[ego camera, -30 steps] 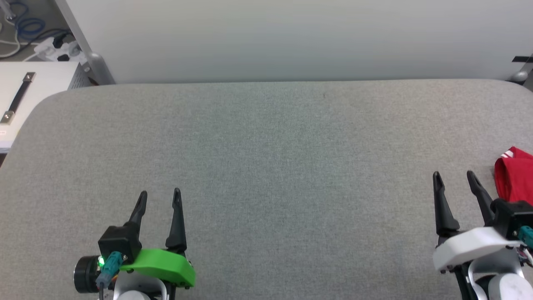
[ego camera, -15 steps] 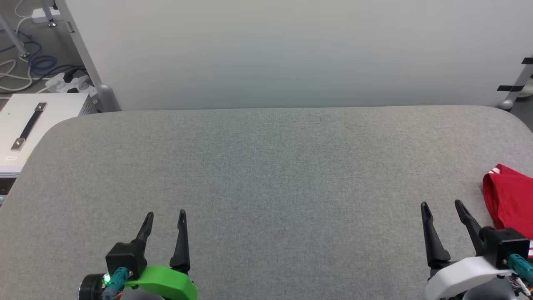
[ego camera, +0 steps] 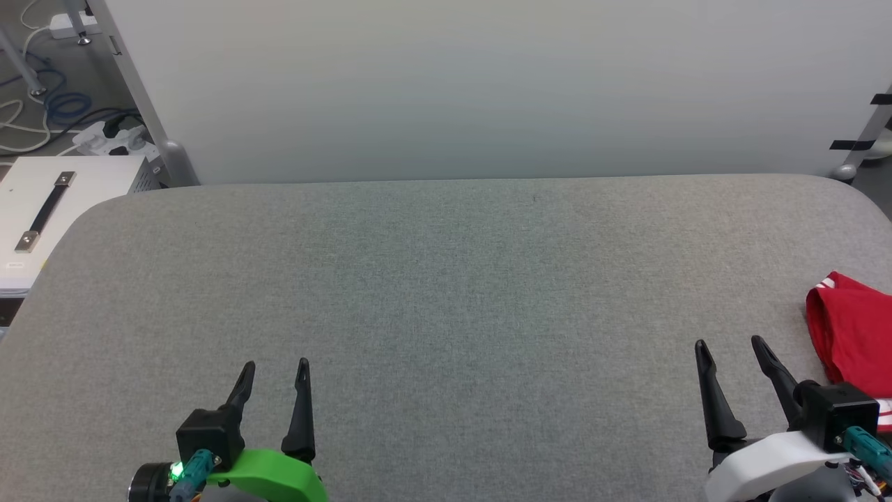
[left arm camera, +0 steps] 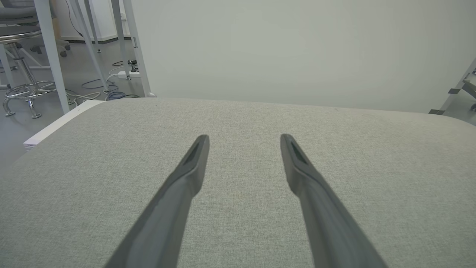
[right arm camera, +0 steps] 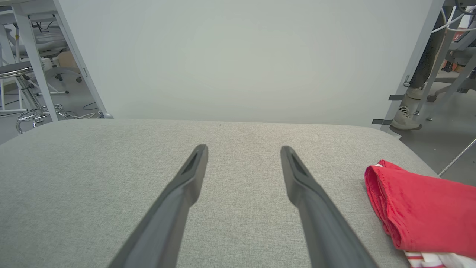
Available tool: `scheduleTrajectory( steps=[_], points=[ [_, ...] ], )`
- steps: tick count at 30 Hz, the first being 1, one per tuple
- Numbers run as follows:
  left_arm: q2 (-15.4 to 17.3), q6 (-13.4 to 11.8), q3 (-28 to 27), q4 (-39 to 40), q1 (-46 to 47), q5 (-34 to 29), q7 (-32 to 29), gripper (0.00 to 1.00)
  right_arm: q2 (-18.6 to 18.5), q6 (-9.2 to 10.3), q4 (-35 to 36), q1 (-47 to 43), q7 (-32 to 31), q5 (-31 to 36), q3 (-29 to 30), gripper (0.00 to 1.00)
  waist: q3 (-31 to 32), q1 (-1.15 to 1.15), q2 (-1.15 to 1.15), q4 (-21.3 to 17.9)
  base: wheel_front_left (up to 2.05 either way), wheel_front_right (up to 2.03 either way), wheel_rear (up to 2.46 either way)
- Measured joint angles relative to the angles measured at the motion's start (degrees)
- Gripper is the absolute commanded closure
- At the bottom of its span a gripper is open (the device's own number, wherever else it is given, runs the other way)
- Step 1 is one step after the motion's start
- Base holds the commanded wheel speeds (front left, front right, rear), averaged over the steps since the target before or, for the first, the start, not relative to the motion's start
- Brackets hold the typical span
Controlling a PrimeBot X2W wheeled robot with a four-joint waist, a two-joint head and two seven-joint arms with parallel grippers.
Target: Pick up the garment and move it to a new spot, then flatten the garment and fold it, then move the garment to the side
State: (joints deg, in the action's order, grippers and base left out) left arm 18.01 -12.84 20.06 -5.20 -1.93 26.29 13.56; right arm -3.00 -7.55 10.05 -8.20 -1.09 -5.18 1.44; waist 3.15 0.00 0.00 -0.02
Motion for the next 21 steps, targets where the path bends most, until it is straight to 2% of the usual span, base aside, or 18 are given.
scheduleTrajectory(
  steps=[14,15,21],
  points=[
    [0.1,0.0,0.2,0.0,0.0,0.5,0.0,0.00,0.0,0.00,0.0,0.0,0.0,-0.2,-0.1,0.00,-0.5,0.00,0.00,0.0,0.00,0.00,0.00],
    [0.1,0.0,0.2,0.0,0.0,0.5,0.0,1.00,0.0,0.00,0.0,0.0,0.0,-0.2,-0.1,1.00,-0.5,0.00,0.00,0.0,0.00,0.00,0.00],
    [-0.1,0.0,-0.1,0.1,0.0,0.4,-0.1,1.00,0.0,0.00,-0.2,0.0,0.0,-0.1,0.0,1.00,-0.6,0.00,0.00,-0.1,0.00,0.00,0.00]
  ],
)
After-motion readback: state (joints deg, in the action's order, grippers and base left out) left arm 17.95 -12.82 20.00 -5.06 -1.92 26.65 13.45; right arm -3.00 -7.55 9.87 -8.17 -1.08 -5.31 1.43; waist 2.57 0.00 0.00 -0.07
